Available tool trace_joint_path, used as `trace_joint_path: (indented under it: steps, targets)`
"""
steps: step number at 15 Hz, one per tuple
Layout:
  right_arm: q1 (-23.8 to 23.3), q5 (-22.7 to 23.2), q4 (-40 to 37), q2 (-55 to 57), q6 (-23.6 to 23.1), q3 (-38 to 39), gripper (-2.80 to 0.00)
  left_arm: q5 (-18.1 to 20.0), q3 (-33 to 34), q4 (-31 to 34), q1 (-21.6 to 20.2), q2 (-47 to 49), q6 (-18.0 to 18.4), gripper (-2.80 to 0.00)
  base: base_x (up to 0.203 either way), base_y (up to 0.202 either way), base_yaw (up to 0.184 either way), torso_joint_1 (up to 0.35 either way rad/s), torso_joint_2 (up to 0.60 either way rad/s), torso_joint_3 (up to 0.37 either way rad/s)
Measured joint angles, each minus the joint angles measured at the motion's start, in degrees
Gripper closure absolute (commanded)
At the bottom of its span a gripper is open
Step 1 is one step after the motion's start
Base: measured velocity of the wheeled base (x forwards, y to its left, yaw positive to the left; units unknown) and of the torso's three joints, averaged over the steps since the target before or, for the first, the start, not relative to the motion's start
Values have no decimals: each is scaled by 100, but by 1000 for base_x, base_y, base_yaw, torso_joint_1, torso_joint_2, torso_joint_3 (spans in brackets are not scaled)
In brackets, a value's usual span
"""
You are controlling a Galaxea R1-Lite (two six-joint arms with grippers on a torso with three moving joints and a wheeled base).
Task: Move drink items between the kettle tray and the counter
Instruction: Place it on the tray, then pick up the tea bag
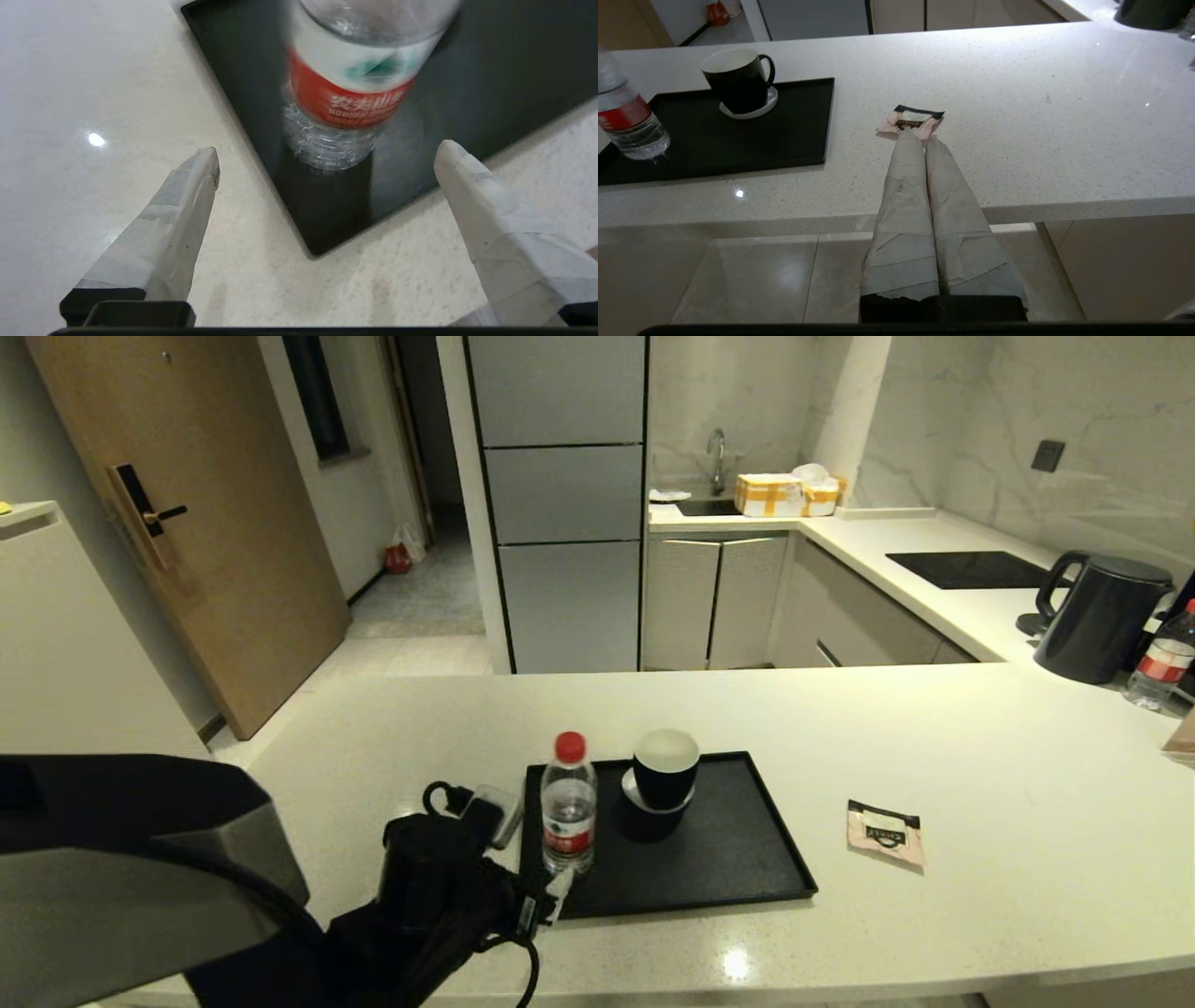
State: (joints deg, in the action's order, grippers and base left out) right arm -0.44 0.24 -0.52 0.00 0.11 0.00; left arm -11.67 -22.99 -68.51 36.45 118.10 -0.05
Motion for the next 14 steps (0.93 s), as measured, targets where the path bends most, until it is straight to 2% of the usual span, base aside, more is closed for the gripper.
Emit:
trace_joint_path:
  steps: [2,5,6,10,12,14]
  targets:
    - [6,-3,-4,0,-1,0,0,8,220,-31,62,-209,7,-280,0,0,0,0,0,0]
    - [4,0,0,0,-1,0,0,-3,135,-17,186,-290,12,-280,0,0,0,0,0,0]
    - [4,0,1,0,-1,0,0,-3,148,-14,200,-327,10,0,0,0,0,0,0,0]
    - [3,-2,0,0,-1,0,0,-264,381,419,207,-938,5,0,0,0,0,0,0,0]
    - [4,-2,1,0,-1,0,0,-649,397,1094,146,-1598,-48,0,0,0,0,0,0,0]
    - [4,0,1,0,-3,0,0,-1009,265,2050,13,-2482,-200,0,0,0,0,0,0,0]
